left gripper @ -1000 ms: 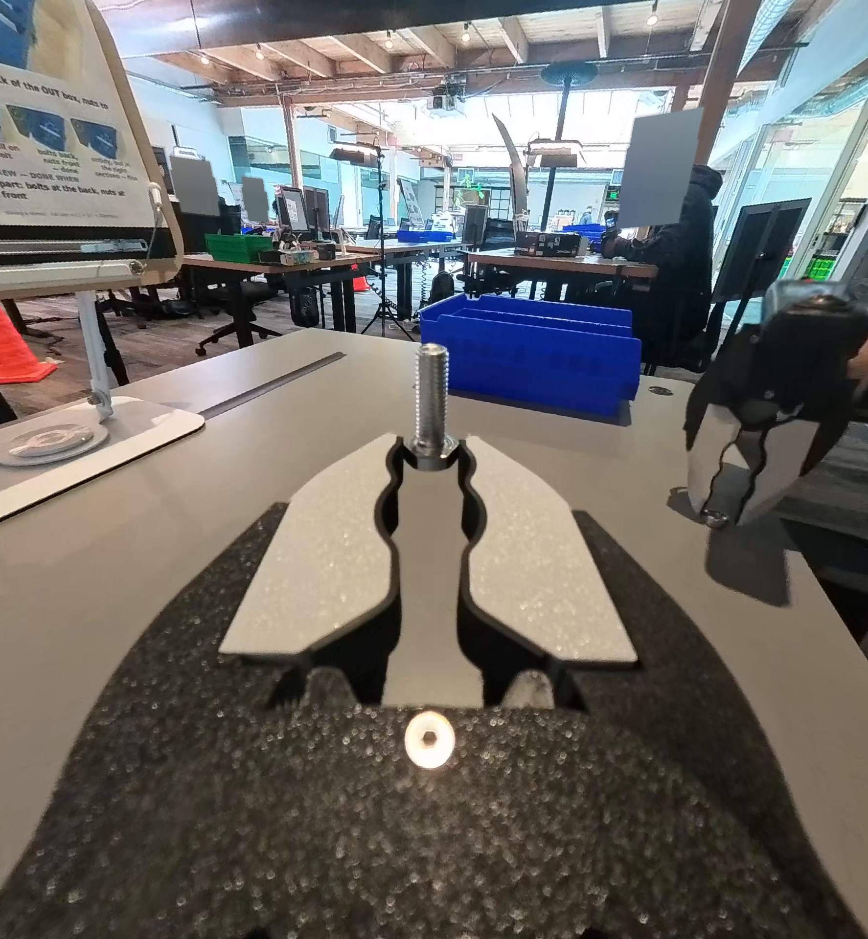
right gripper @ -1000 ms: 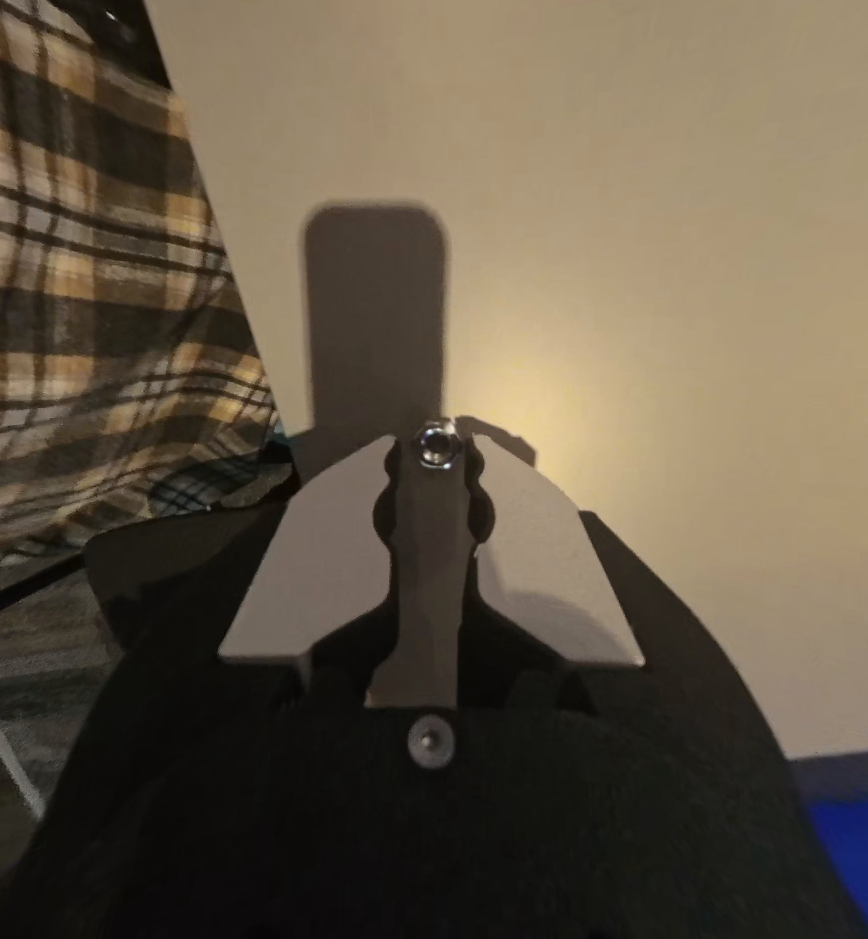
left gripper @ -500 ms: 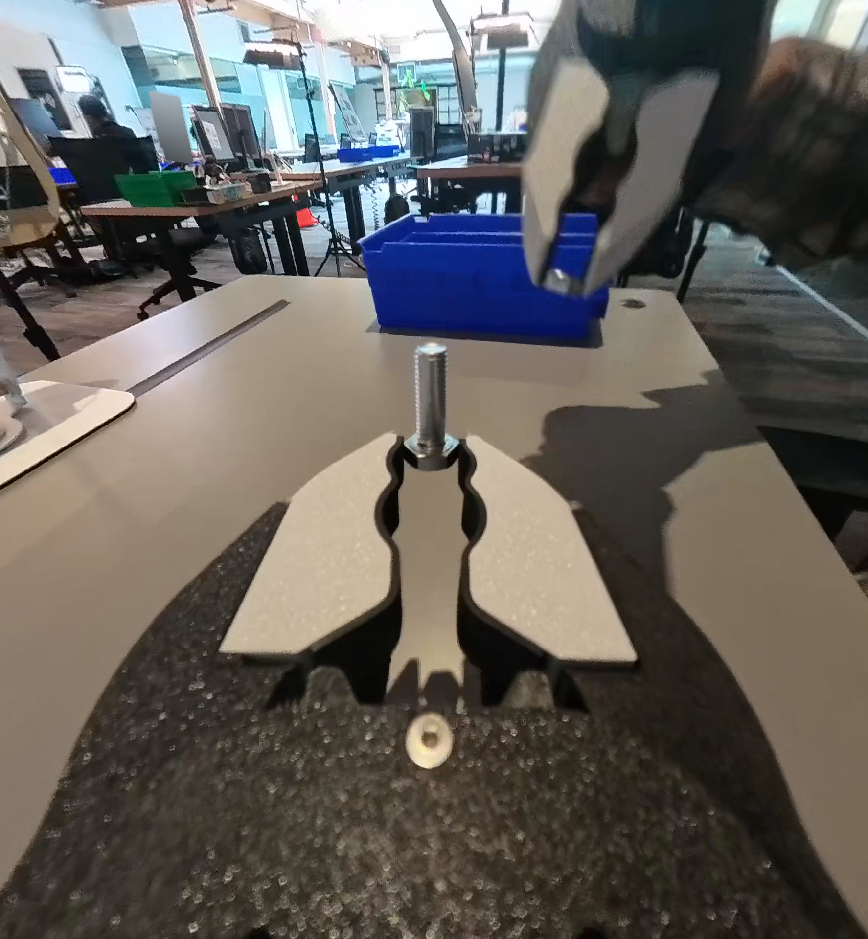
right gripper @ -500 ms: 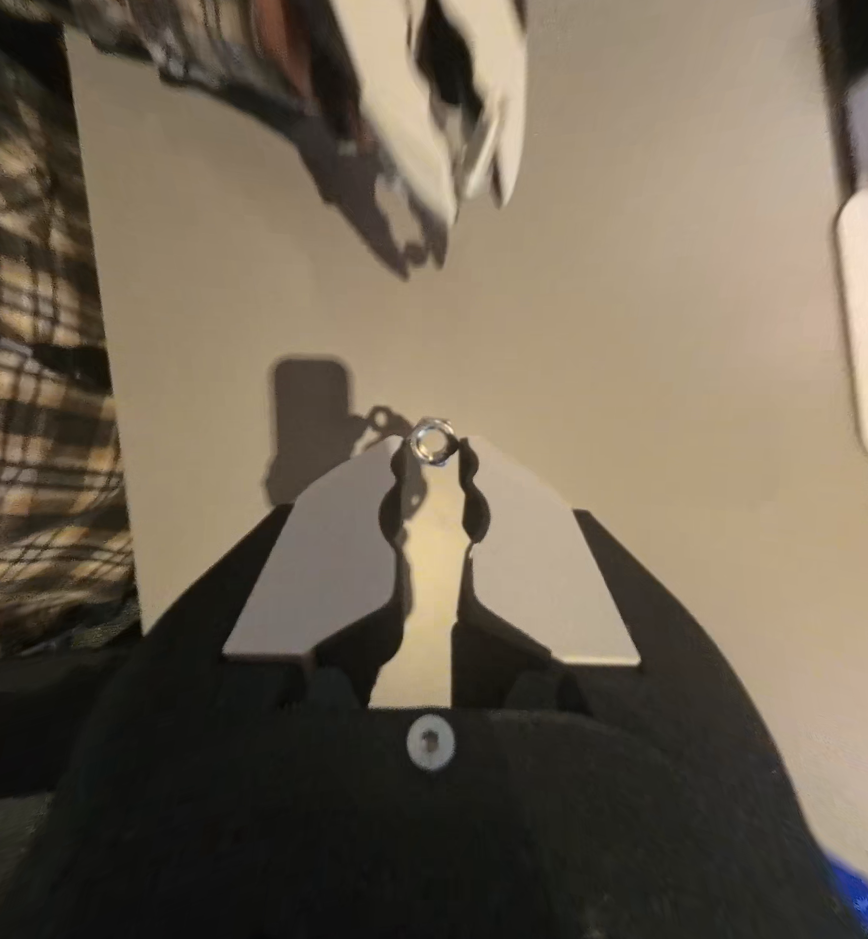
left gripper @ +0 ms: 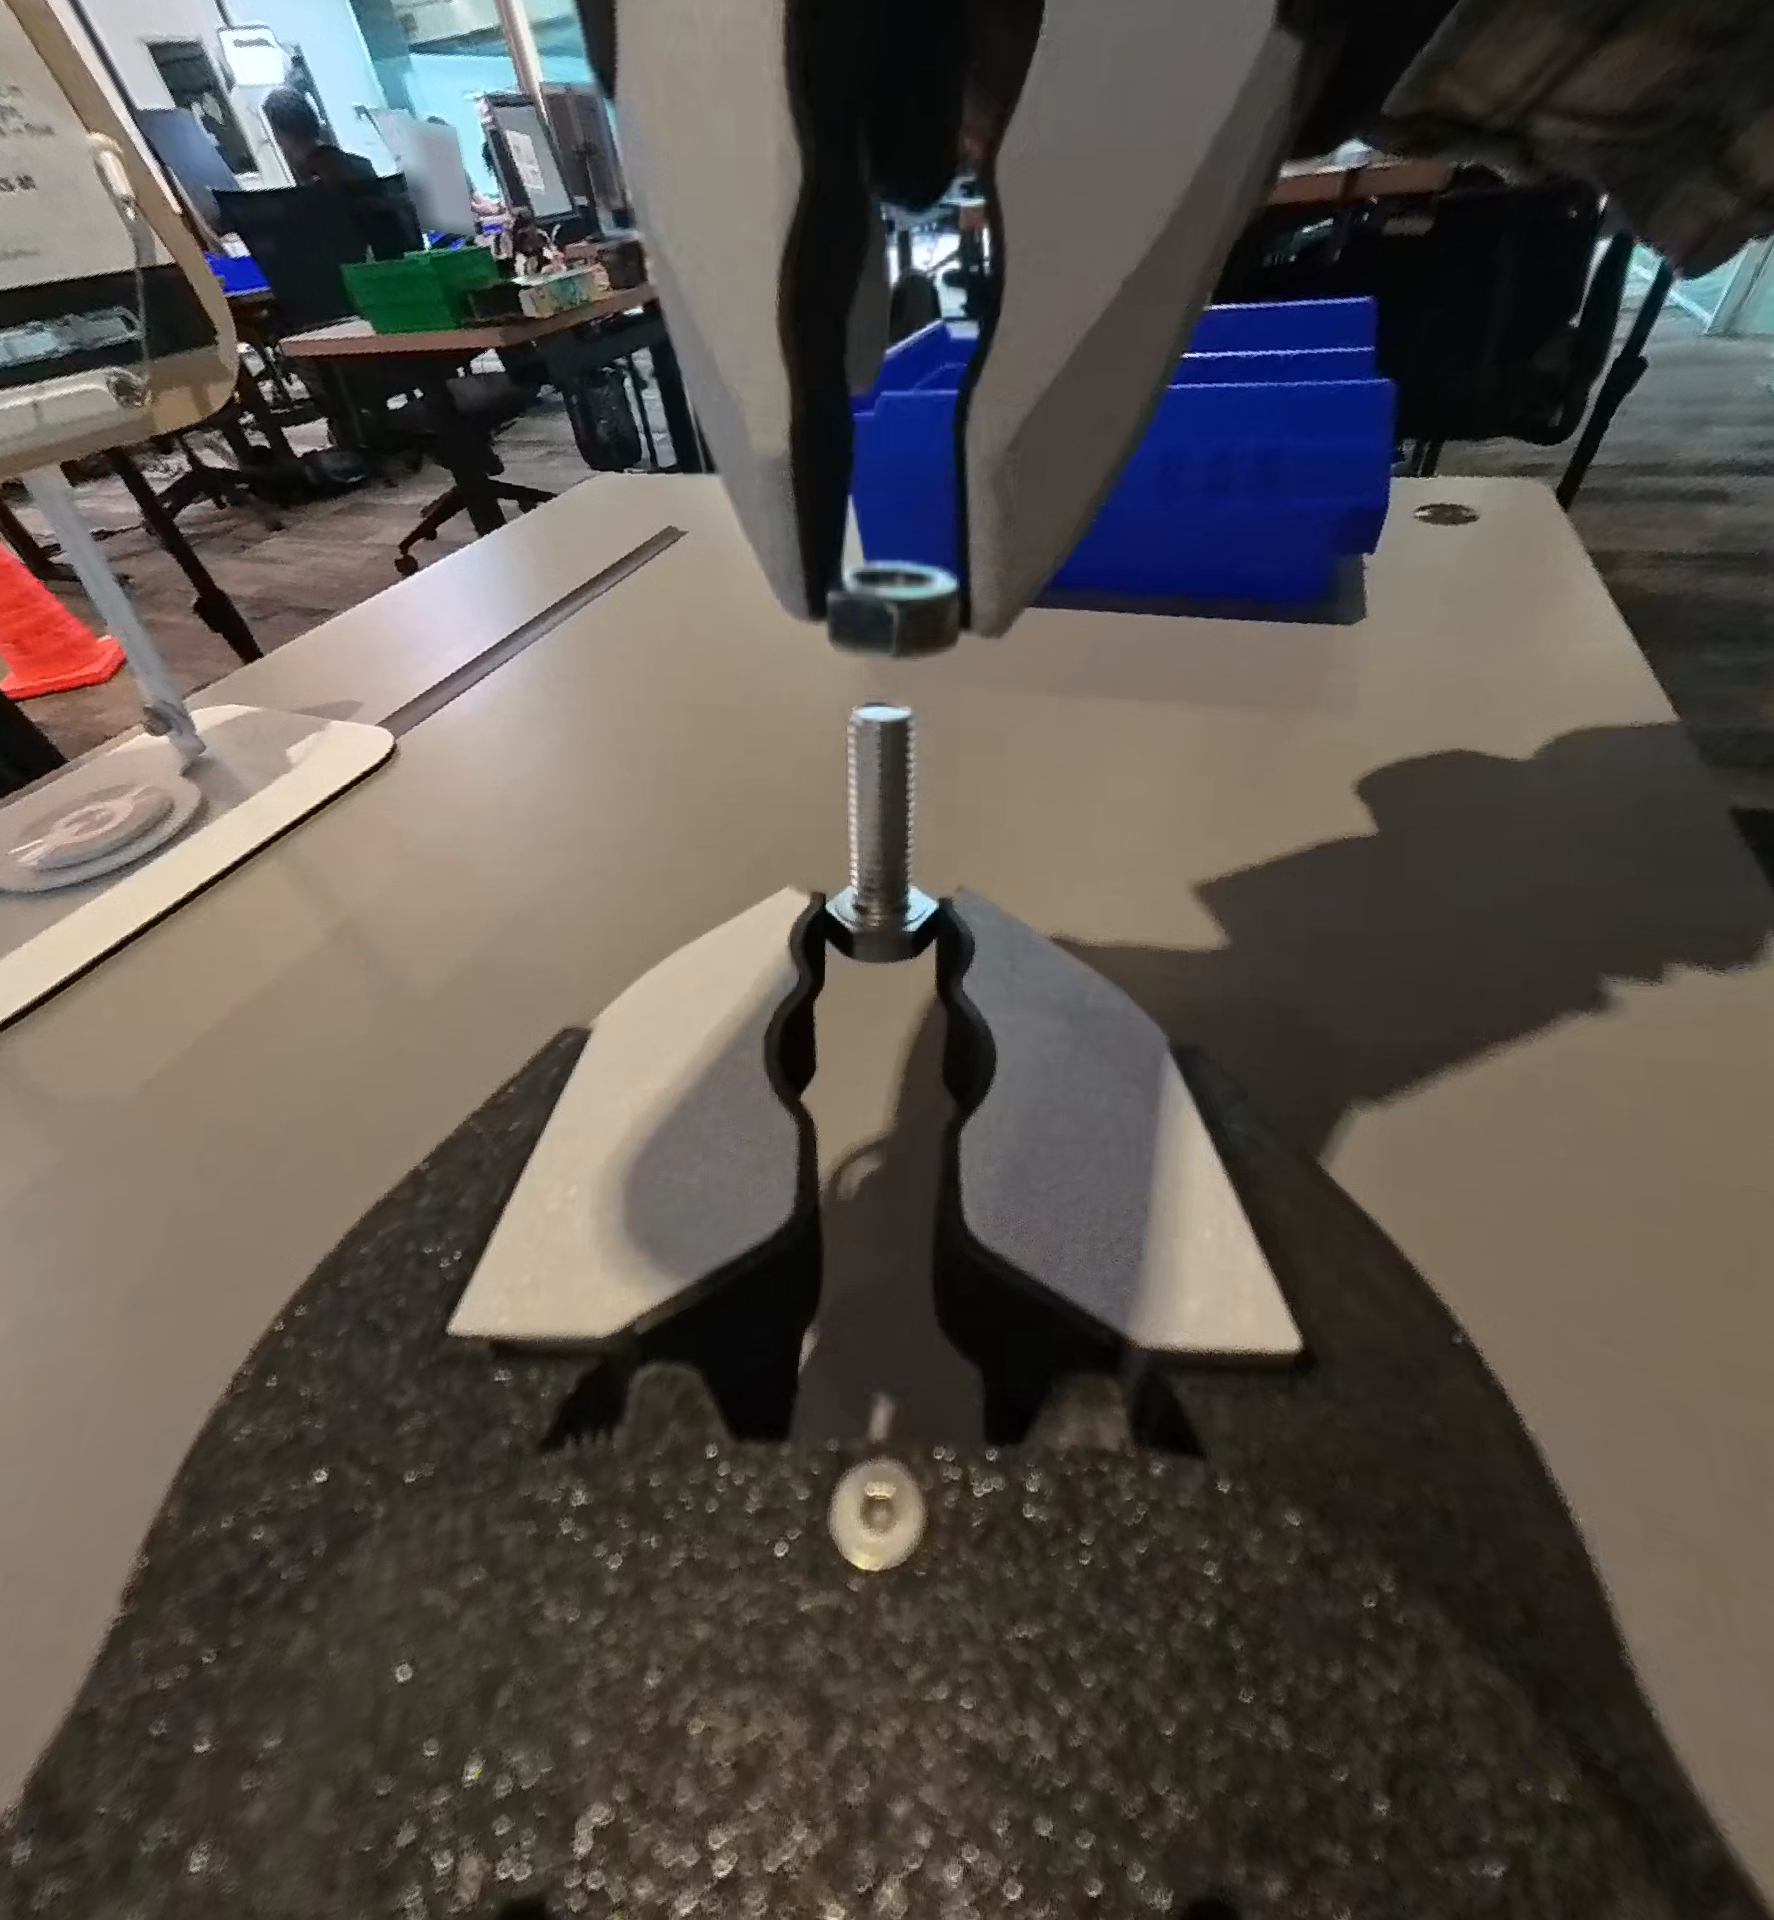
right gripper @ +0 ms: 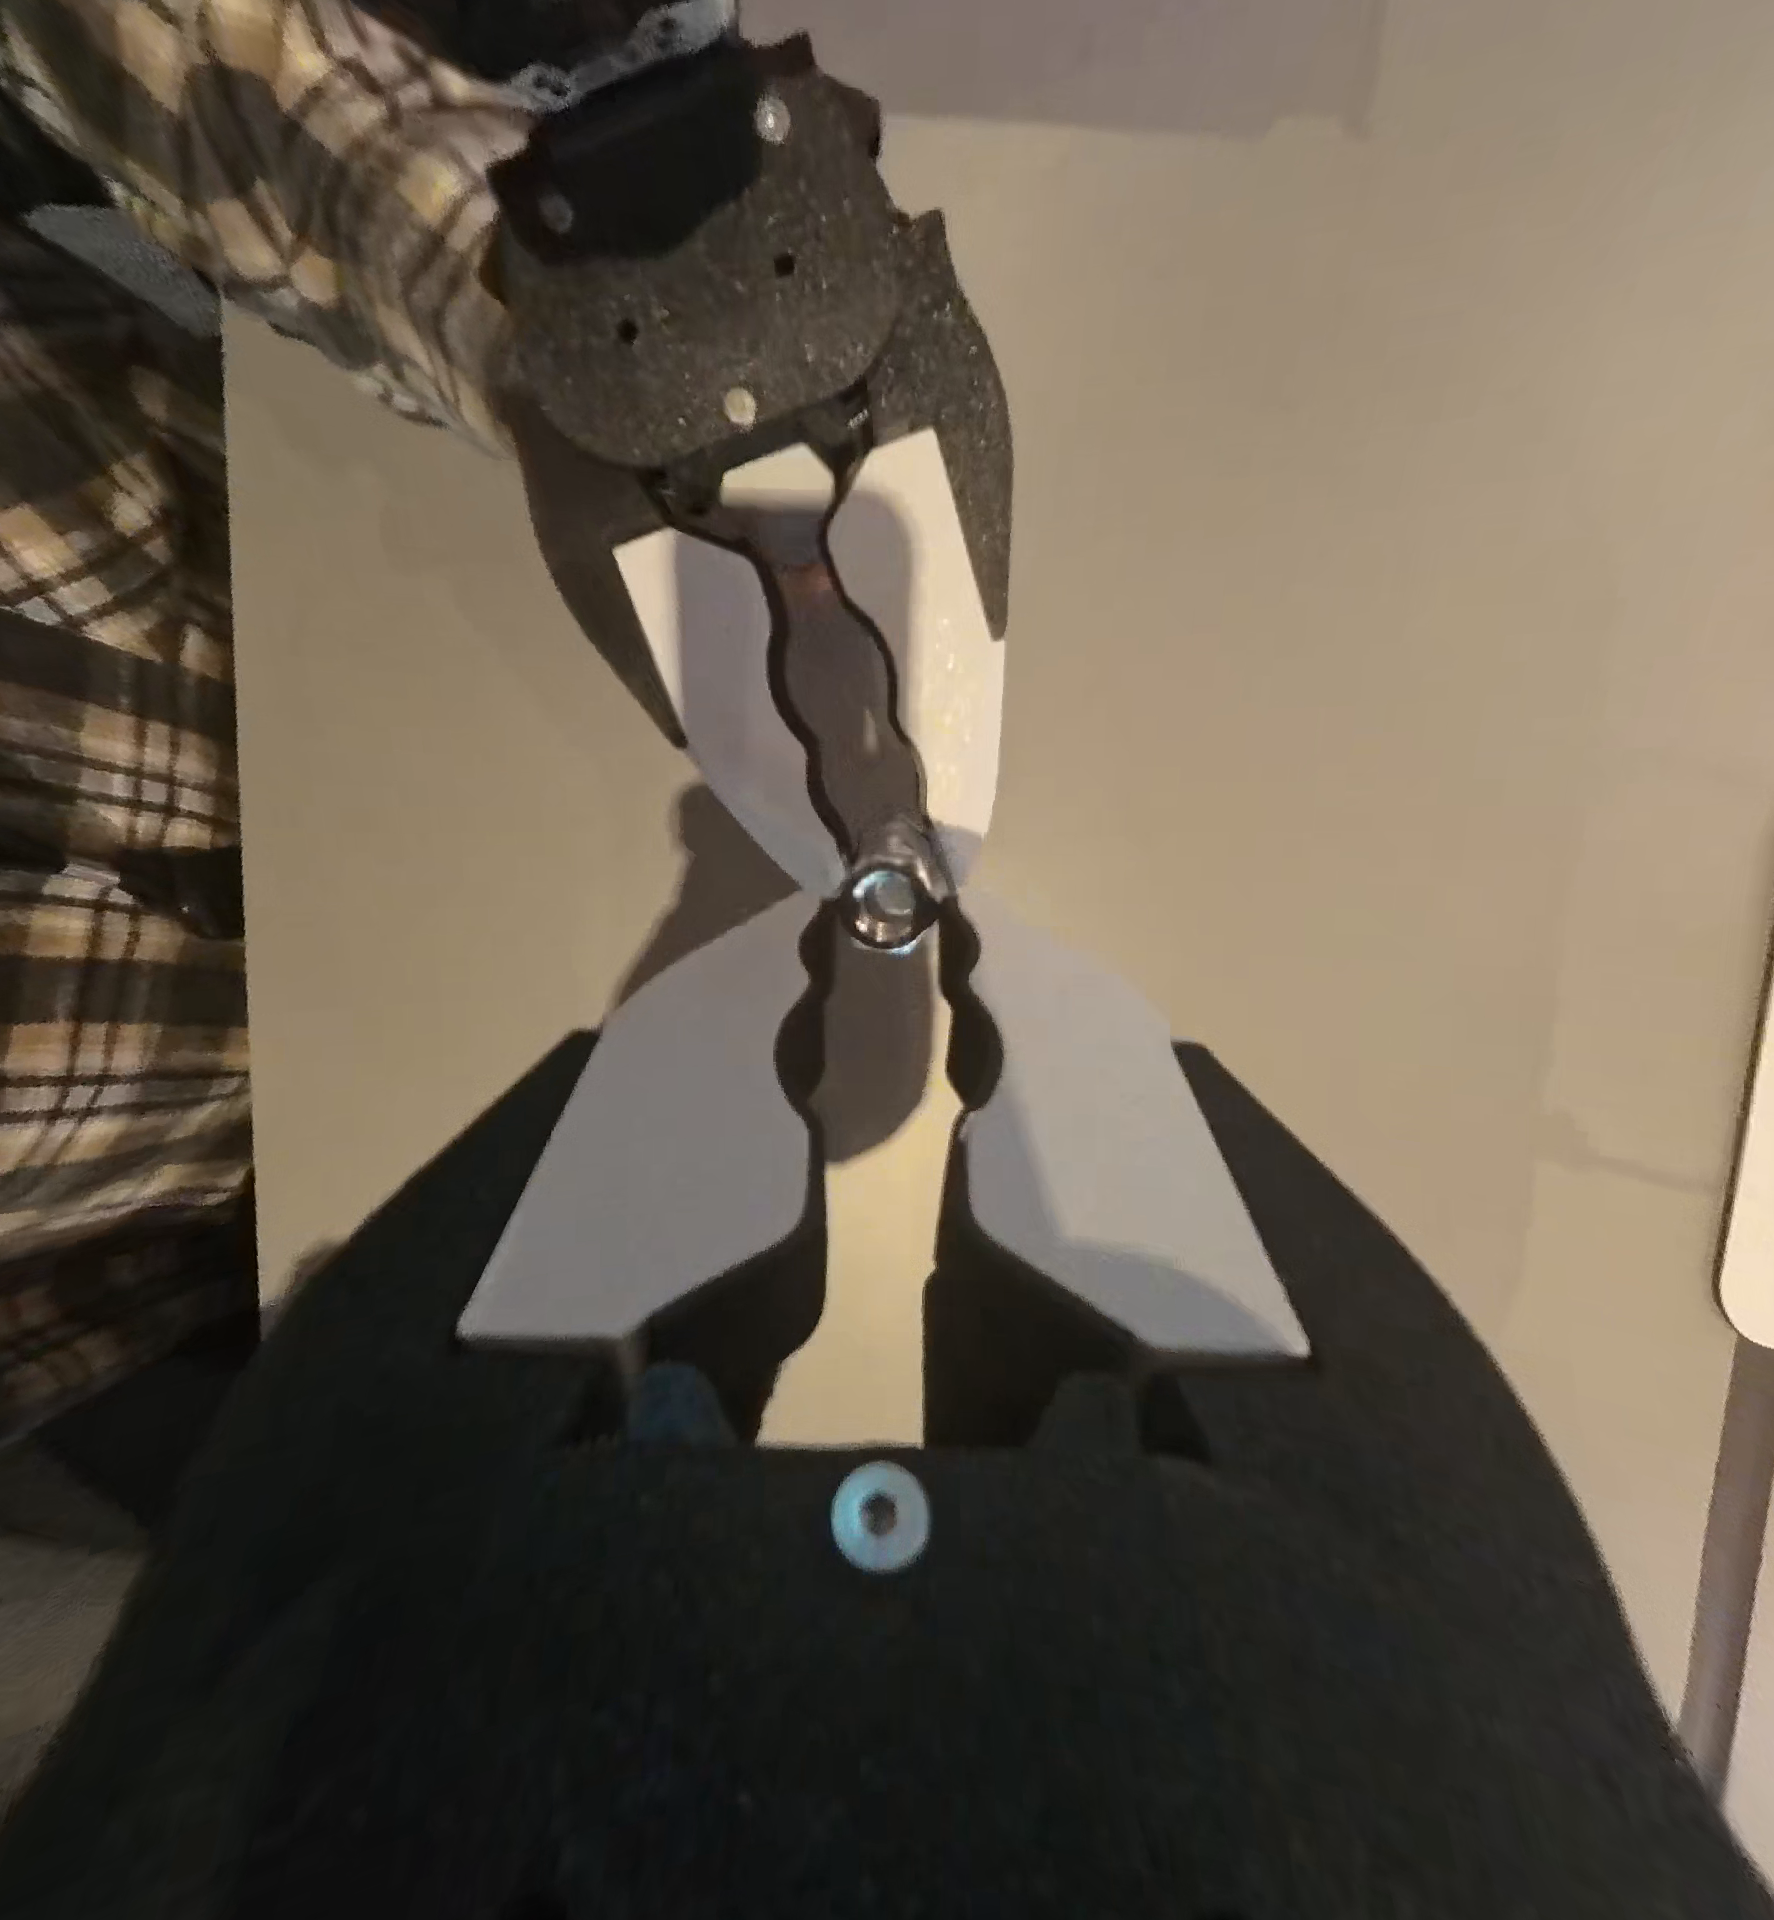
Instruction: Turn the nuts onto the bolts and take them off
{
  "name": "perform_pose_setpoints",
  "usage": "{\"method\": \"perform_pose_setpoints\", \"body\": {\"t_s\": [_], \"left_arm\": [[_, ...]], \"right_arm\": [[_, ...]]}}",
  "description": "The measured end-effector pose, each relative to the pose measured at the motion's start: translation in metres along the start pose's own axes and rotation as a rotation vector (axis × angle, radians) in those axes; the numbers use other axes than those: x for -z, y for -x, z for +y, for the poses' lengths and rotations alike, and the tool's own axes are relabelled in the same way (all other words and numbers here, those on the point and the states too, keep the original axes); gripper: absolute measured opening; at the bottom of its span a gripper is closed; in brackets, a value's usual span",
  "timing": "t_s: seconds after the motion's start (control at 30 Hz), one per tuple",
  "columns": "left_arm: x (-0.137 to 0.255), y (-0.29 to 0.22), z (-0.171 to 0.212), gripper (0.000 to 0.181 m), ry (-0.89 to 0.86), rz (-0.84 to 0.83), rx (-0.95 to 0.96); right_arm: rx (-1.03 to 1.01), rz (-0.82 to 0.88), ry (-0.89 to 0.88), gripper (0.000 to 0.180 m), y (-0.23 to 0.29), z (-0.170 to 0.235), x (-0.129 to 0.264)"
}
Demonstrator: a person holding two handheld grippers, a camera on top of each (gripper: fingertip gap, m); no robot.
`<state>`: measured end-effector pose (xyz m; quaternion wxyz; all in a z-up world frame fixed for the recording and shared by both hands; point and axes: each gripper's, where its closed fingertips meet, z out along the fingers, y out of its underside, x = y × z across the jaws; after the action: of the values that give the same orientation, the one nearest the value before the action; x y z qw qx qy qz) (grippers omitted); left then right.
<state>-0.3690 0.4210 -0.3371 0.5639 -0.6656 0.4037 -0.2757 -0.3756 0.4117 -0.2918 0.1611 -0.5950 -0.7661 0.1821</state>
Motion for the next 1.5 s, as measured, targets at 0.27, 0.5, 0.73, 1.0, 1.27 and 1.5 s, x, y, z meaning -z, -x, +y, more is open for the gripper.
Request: {"method": "perform_pose_setpoints", "body": {"t_s": [0.27,0.5,0.73,1.0,1.27,1.5], "left_arm": [[0.003,-0.001,-0.006,0.019,-0.031,-0.008,-0.014],[0.003,-0.01,-0.01,0.019,-0.044,0.054,-0.014],[0.003,-0.02,-0.012,0.019,-0.029,0.116,-0.009],[0.002,-0.018,-0.008,0.019,-0.008,0.133,0.022],[0.001,-0.018,-0.009,0.019,-0.013,0.13,0.018],[0.001,-0.019,-0.01,0.019,-0.024,0.14,0.024]], "right_arm": [[-0.037,-0.036,0.042,0.018,0.0,0.002,-0.006],[0.063,-0.085,0.053,0.018,0.008,0.004,-0.002],[0.296,-0.151,0.198,0.018,0.015,0.007,0.002],[0.412,-0.154,0.273,0.018,0.011,0.012,0.0],[0.395,-0.145,0.253,0.019,0.011,0.013,0.0],[0.375,-0.139,0.244,0.024,0.009,0.014,-0.001]]}}
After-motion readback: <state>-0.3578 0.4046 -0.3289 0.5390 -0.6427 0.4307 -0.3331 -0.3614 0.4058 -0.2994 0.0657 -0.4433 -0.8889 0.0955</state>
